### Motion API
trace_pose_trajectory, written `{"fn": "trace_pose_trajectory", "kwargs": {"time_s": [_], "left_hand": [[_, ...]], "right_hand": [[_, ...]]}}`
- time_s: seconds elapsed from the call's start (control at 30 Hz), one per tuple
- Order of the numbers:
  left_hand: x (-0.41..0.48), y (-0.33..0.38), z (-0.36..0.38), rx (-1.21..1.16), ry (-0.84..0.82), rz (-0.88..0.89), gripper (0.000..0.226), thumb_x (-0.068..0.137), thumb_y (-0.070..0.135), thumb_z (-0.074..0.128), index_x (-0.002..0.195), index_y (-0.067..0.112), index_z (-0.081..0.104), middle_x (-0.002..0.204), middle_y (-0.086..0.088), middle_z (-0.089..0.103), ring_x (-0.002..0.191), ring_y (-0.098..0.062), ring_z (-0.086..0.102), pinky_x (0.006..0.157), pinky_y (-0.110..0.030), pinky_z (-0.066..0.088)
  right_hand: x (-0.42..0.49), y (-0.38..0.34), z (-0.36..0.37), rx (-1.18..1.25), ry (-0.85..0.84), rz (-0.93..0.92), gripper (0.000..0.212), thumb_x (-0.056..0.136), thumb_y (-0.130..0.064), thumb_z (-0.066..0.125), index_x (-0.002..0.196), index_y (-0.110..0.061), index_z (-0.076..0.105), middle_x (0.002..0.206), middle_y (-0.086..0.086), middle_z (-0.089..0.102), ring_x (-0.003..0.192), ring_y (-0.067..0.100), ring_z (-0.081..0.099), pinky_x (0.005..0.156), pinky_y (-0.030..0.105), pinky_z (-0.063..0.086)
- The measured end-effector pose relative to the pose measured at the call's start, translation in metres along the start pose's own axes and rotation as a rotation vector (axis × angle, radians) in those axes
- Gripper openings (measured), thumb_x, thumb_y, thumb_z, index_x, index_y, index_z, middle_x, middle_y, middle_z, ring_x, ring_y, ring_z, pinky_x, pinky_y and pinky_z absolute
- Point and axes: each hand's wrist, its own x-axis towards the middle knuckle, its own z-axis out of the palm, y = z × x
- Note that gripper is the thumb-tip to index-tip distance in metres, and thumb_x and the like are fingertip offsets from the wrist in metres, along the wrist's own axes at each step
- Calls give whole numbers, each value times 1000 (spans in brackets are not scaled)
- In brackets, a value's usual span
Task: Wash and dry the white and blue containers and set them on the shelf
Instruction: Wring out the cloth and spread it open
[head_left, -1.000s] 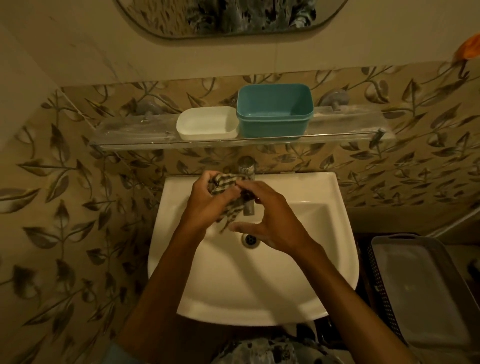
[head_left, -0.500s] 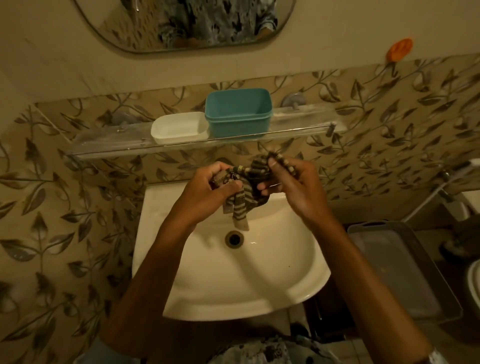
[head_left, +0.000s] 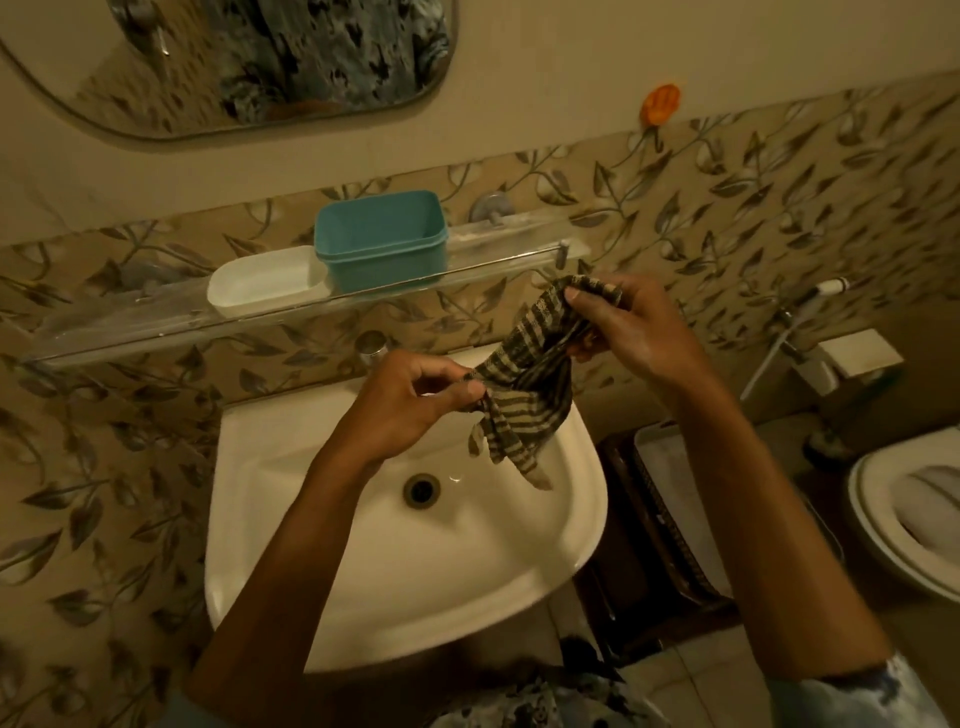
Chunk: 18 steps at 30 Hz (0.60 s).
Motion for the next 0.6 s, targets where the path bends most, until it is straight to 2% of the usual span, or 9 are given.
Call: {"fn": "trace_pose_trajectory", "kwargs": {"time_s": [0.07, 0.13, 0.23, 0.3, 0.37, 0.4, 0.47, 0.53, 0.6], "left_hand": [[5, 2, 3, 1, -4, 15, 9, 84, 18, 67, 82, 23, 75, 85, 3, 75, 83, -10, 70, 72, -17, 54], [11, 5, 6, 2, -13, 31, 9, 85, 18, 66, 82, 18, 74, 80, 0, 75, 79, -13, 70, 72, -21, 54], [21, 8, 13, 13, 34, 75, 13, 88, 17, 62, 79, 16, 71, 64, 6, 68, 55, 3, 58, 52, -7, 41], [29, 10, 21, 27, 94, 79, 17, 91, 19, 58, 78, 14, 68, 67, -3, 64, 52, 2, 53, 47, -7, 39], [37, 13, 31, -7, 103, 70, 20, 94, 21, 54, 82, 10, 65, 81, -17, 67, 70, -17, 65, 60, -22, 54], [41, 14, 36, -28, 88, 70, 21, 95, 22, 52, 84, 8, 64, 86, -22, 67, 80, -30, 66, 71, -36, 56], [50, 16, 49, -49, 49, 61, 27, 95, 27, 50, 87, 4, 61, 91, -28, 64, 84, -41, 62, 80, -54, 52], [59, 19, 66, -68, 22, 21, 36, 92, 35, 47, 90, 0, 57, 93, -33, 59, 77, -34, 57, 81, -59, 48], [68, 20, 85, -111, -13, -40, 40, 88, 41, 45, 92, 4, 58, 92, -27, 61, 82, -24, 55, 80, -56, 48]], "right_hand": [[0, 2, -15, -67, -37, -1, 20, 98, -12, 52, 86, -9, 68, 80, 15, 68, 66, 17, 66, 56, 26, 55], [-1, 5, -27, -132, -39, -12, 21, 98, -11, 51, 84, -10, 66, 82, 10, 66, 69, 12, 65, 57, 23, 55], [-3, 11, -41, -215, -63, -17, 20, 97, -10, 53, 91, -3, 70, 90, 13, 70, 83, 19, 67, 68, 32, 52], [-7, 16, -50, -217, -79, -26, 23, 96, -11, 53, 87, -22, 72, 87, -11, 73, 86, 5, 66, 72, 24, 51], [-12, 21, -61, -215, -78, -29, 32, 96, -10, 54, 83, -37, 66, 78, -28, 68, 80, -13, 60, 72, 12, 46], [-12, 24, -66, -218, -69, -26, 31, 95, -9, 55, 84, -34, 68, 79, -25, 69, 79, -13, 59, 73, 10, 45], [-13, 32, -81, -240, -49, -17, 18, 92, -5, 58, 86, -17, 71, 86, -2, 71, 78, -1, 60, 74, 17, 47], [-14, 41, -98, -263, -33, -16, 12, 90, -3, 61, 87, -11, 70, 83, 6, 66, 76, 6, 58, 73, 22, 47], [-16, 51, -114, -258, -20, -11, 9, 89, -1, 62, 88, -6, 70, 81, 7, 65, 77, 10, 58, 72, 24, 47]]}}
